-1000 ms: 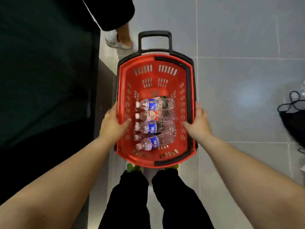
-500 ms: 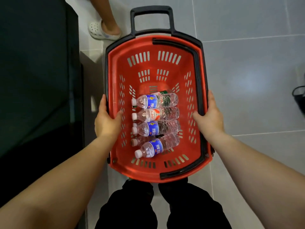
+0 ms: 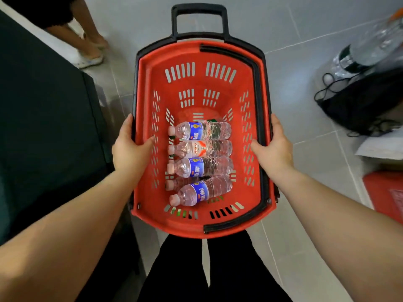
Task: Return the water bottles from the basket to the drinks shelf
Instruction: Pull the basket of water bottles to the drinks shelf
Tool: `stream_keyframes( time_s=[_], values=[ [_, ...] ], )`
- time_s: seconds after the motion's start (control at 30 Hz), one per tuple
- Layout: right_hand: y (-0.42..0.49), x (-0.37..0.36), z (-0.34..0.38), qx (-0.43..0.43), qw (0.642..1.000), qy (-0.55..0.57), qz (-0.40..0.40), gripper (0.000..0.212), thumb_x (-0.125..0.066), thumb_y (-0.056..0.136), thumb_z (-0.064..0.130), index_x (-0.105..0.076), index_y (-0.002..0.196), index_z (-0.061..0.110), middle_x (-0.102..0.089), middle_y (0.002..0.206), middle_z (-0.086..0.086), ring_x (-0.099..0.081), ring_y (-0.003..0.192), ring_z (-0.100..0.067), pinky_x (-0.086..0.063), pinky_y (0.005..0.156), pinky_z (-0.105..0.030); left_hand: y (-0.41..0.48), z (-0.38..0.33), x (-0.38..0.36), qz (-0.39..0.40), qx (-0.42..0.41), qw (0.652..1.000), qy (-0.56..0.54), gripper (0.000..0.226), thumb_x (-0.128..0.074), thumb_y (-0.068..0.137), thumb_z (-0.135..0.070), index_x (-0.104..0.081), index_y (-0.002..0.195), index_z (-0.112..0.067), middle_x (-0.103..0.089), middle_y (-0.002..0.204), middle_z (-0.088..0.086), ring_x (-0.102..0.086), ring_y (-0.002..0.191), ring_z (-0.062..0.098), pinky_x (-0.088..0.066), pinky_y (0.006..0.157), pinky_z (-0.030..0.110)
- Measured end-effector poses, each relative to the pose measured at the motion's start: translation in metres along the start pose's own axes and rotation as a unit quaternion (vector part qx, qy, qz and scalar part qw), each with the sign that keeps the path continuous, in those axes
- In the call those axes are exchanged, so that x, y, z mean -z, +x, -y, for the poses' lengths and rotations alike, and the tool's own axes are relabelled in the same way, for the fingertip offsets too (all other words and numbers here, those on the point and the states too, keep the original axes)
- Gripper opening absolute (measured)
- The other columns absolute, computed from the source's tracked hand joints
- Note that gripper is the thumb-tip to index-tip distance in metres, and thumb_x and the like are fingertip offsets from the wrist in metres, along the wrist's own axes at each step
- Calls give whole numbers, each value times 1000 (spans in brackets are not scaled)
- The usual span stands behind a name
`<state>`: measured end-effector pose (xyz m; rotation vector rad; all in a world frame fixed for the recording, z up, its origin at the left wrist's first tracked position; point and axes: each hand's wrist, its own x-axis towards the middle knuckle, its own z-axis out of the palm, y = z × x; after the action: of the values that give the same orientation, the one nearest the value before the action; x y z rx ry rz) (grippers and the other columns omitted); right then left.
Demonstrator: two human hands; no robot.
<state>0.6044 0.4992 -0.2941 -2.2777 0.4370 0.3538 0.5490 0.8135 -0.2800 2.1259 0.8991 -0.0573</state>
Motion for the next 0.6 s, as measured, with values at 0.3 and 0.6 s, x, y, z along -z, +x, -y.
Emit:
stream_keyframes(
  time_s=[0.3,0.6],
  values=[
    [-81,113,18,-46,990,62,-119,76,-65,82,37,-23,145,36,-61,107,9,-59,80,-3,-44,71,-18,-42,-114,24,76,-112,991,11,76,-69,76,-36,-31,142,-43,-62,128,-8,-66,105,14,-54,92,46],
    [-173,158,-23,-132,945,127,-273,72,-66,84,33,-29,145,30,-59,108,10,-57,88,-6,-43,82,-21,-69,-181,-23,247,-266,930,60,75,-70,81,-31,-32,146,-34,-62,130,3,-65,109,24,-52,95,47]
  ],
)
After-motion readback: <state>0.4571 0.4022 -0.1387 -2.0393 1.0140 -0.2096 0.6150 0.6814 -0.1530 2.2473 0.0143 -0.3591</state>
